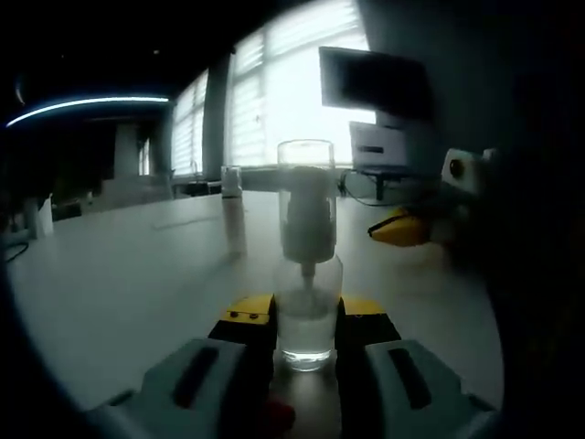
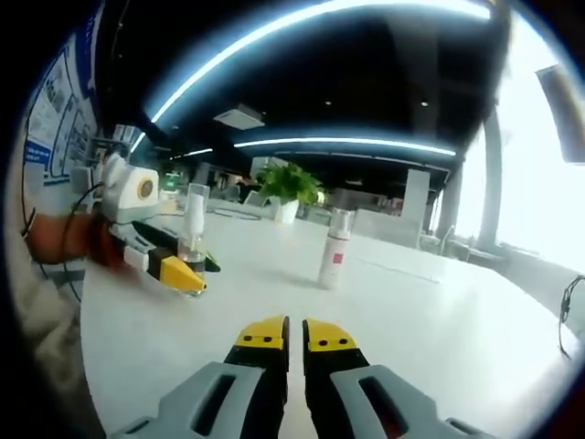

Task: Clamp pump bottle remove cover press pump head put on cover

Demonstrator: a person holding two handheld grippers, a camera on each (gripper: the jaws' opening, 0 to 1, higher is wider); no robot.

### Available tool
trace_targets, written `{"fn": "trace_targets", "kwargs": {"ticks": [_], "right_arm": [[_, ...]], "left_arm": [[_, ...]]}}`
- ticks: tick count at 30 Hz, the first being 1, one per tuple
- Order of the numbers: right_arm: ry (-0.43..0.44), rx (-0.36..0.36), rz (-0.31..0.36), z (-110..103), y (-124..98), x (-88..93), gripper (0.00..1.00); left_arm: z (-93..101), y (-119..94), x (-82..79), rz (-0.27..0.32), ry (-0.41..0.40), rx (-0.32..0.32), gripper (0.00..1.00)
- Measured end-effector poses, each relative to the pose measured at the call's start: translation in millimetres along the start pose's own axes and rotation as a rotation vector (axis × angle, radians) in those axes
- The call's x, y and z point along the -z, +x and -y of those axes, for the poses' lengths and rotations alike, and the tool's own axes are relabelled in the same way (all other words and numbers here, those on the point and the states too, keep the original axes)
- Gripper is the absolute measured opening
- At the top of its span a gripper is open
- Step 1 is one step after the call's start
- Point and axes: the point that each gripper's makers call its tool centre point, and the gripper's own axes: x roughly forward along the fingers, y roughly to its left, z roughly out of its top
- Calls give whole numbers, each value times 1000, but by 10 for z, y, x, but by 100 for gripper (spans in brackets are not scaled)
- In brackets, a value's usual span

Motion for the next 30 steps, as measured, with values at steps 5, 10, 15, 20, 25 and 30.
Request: {"fn": "trace_targets", "kwargs": {"ticks": [5, 10, 15, 20, 25, 30], "right_arm": [[20, 9, 63, -118, -26, -282, 1], [50, -33, 85, -278, 24, -462, 4], [48, -34, 90, -354, 42, -573, 7], [54, -56, 96, -423, 60, -634, 7], [52, -82, 102, -488, 73, -701, 8], [44, -123, 103, -573, 85, -716, 11]], "left_arm": [[-1, -2, 5, 1, -18, 5, 16], [9, -5, 3, 3, -14, 4, 16], [24, -12, 0, 6, -13, 2, 16], [23, -20, -5, 8, -13, 4, 16], [45, -21, -7, 12, 0, 15, 16], [62, -29, -11, 14, 6, 17, 16]]}}
